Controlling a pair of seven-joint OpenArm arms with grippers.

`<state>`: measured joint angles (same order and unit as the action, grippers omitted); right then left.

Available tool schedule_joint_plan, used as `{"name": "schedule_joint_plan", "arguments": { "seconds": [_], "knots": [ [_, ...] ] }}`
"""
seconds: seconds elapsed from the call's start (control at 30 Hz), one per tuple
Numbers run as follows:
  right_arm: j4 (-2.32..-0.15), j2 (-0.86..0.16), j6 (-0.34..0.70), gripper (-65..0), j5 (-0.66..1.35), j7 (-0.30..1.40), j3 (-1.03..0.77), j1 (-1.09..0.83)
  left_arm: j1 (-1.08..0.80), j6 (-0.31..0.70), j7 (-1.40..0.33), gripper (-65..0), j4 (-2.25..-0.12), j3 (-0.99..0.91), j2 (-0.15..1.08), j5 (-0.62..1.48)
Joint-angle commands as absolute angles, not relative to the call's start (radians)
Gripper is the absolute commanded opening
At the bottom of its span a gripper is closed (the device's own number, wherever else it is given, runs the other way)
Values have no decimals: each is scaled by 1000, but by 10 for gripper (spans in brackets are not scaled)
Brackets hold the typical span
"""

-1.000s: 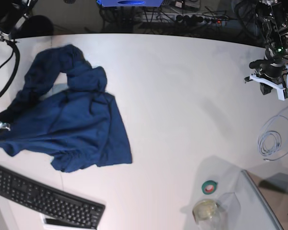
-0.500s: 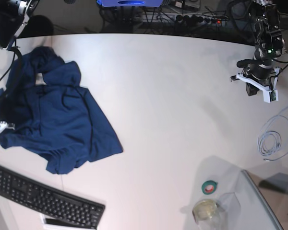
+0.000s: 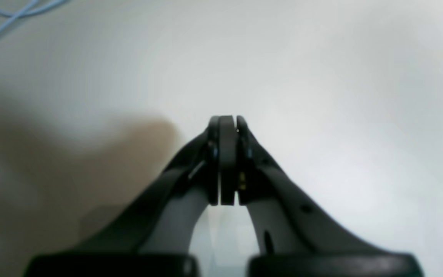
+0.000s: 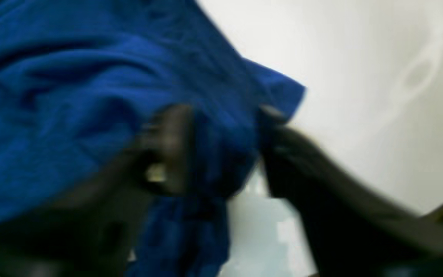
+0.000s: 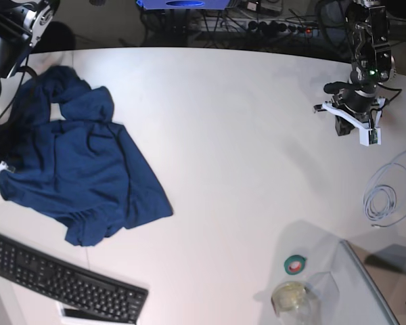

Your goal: Layout the t-shirt on the table in an organized manner, then fold the t-shirt properly

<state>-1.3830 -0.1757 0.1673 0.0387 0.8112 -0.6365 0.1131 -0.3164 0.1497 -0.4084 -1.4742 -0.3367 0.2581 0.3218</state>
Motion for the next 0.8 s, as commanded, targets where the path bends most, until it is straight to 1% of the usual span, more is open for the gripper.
{"name": "schedule_joint_plan", "arguments": {
  "seconds": [0.0, 0.07, 0.13, 0.2, 0.3, 0.37, 0.4, 0.47, 0.53, 0.6, 0.77],
  "knots": [
    [-1425, -182, 163, -276, 38, 789, -621, 128, -314, 143, -389, -650, -1492, -341, 272, 326],
    [-1478, -166, 168, -275, 38, 785, -561, 93, -314, 143, -389, -650, -1489, -341, 272, 325],
    [-1538, -165, 174, -275, 38, 785, -409, 51, -315, 143, -389, -650, -1488, -341, 272, 325],
    [-1552, -171, 203, -273, 38, 783, -234, 38, -315, 143, -389, -650, -1488, -341, 272, 325],
    [-1520, -170, 222, -273, 38, 782, -53, 41, -317, 143, -389, -650, -1492, -338, 272, 326],
    [-1460, -166, 194, -273, 38, 766, 54, 73, -318, 143, -389, -650, -1492, -340, 272, 326],
    [-1417, -165, 163, -273, 38, 745, 96, 87, -318, 143, -389, -650, -1492, -340, 272, 326],
    [-1337, -165, 85, -270, 38, 707, 157, 120, -320, 143, -389, -650, -1492, -340, 272, 326],
    [-1254, -165, 30, -270, 38, 685, 203, 147, -320, 143, -389, -650, -1484, -340, 275, 326],
    [-1219, -165, 28, -270, 39, 680, 228, 159, -321, 143, -389, -650, -1483, -340, 277, 326],
    [-1208, -163, 28, -273, 39, 677, 262, 147, -320, 143, -389, -650, -1481, -341, 277, 326]
  ]
}}
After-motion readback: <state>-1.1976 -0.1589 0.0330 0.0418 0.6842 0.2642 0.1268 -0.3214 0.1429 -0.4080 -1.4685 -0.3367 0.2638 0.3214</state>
